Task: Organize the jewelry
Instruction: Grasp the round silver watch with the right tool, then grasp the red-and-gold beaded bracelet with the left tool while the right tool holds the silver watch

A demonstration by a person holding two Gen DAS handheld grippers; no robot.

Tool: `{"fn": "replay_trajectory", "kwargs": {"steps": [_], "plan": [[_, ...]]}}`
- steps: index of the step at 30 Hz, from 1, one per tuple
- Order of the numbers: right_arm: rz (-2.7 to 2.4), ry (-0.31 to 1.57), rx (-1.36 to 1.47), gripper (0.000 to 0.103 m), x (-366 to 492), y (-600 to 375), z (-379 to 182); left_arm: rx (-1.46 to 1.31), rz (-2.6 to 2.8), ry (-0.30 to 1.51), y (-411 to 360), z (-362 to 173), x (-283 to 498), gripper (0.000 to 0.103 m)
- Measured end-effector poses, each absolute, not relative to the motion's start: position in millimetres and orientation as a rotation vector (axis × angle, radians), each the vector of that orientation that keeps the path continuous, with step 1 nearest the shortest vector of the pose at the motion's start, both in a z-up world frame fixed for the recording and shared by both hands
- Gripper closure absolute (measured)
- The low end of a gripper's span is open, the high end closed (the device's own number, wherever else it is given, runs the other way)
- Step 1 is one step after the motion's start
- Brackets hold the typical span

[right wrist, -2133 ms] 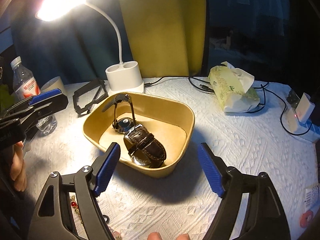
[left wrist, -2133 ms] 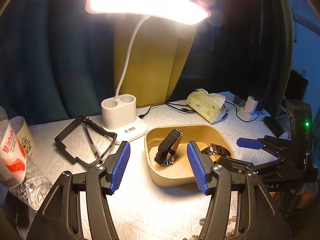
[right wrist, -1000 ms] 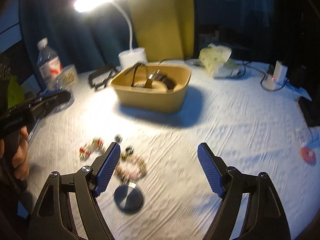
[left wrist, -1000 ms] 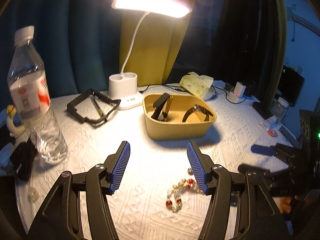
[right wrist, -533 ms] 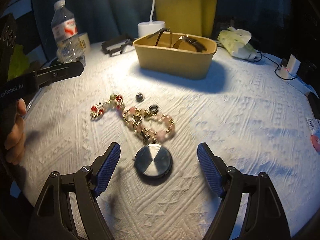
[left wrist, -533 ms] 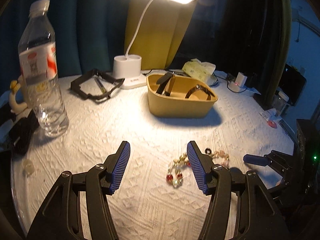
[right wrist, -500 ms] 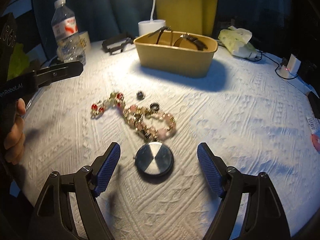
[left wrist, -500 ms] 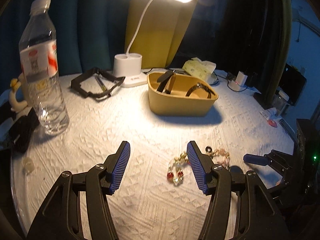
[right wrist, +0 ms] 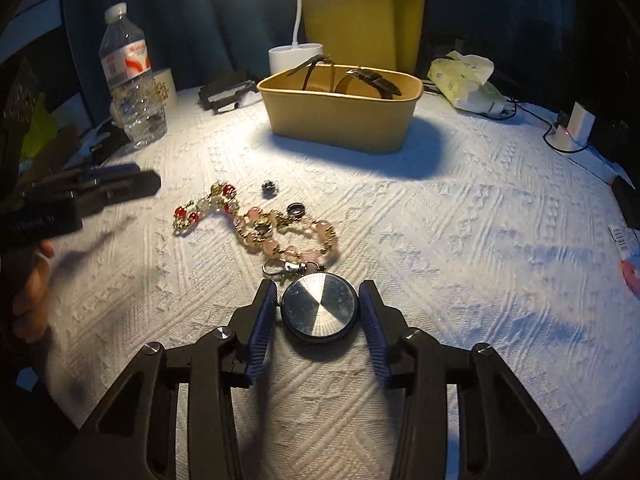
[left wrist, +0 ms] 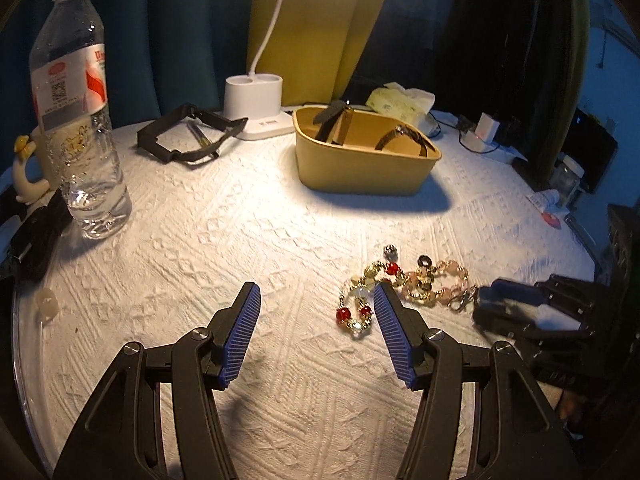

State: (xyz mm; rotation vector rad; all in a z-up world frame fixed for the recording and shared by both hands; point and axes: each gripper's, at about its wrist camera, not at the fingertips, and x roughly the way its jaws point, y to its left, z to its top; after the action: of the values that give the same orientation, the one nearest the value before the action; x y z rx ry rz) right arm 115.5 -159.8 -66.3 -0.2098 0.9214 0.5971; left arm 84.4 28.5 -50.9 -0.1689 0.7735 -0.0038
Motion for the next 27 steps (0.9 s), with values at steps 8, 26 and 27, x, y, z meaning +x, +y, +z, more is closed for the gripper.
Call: {"fn": "replay_trajectory", "kwargs": {"steps": [8, 26, 27], "plan": [[0.583, 0.886, -0.15, 0.061, 129, -177, -54, -0.129, -0.008, 0.853, 15, -62, 100, 0.041], [0.59, 0.878, -0.066, 0.061, 148, -195, -53, 0.052, -0.043, 0.916, -18, -69, 125, 0.085], [0.589, 0.878, -0.065, 0.061, 148, -195, -53, 0.051, -0.054, 0.914, -18, -69, 125, 0.085]]}}
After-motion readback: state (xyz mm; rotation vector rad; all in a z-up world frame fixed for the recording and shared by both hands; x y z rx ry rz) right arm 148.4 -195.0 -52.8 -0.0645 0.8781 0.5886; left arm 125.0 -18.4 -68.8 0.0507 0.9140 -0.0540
